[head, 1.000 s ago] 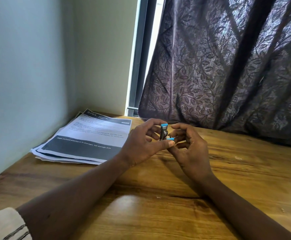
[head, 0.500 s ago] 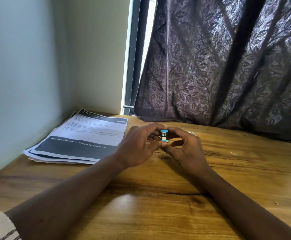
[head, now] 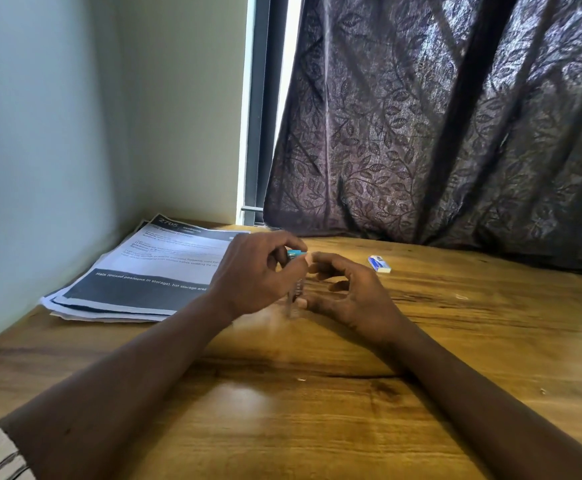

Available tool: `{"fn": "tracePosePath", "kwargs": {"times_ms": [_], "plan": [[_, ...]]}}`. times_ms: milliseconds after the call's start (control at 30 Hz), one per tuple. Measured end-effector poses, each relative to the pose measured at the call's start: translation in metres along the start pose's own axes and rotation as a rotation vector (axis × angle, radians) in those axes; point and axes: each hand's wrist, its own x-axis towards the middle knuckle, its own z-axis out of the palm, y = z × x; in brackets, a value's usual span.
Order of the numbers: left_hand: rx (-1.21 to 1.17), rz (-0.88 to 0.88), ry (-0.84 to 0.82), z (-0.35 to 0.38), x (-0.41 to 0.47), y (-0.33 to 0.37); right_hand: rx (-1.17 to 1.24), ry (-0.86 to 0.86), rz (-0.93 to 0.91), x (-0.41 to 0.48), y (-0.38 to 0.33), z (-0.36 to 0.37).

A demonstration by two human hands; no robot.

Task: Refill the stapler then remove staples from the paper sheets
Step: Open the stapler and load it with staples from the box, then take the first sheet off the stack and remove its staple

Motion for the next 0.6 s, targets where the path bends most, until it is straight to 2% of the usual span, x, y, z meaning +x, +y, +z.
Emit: {"fn": "tracePosePath", "kwargs": {"times_ms": [100, 267, 367, 433, 533, 600], "plan": [[0.062, -0.09, -0.087, -0.012, 0.003, 0.002, -0.082, -0.07, -0.011, -0.001, 0.002, 0.005], [0.079, -0.271, -0.476, -0.025, -0.003, 0.009, -0.151, -0.115, -0.02, -0.002, 0.002, 0.01], [0.21, -0.291, -0.618, -0.024, -0.011, 0.01, -0.252, -0.133, -0.023, -0.001, 0.005, 0.011], [0.279, -0.295, -0.66, -0.022, -0.015, 0.009, -0.298, -0.152, -0.021, -0.001, 0.005, 0.011], [0.187, -0.373, -0.668, -0.027, -0.015, 0.005, -0.394, -0.195, -0.027, -0.002, 0.003, 0.016], [0.176, -0.402, -0.562, -0.036, -0.01, -0.002, -0.463, -0.215, -0.036, -0.002, 0.003, 0.018]]}}
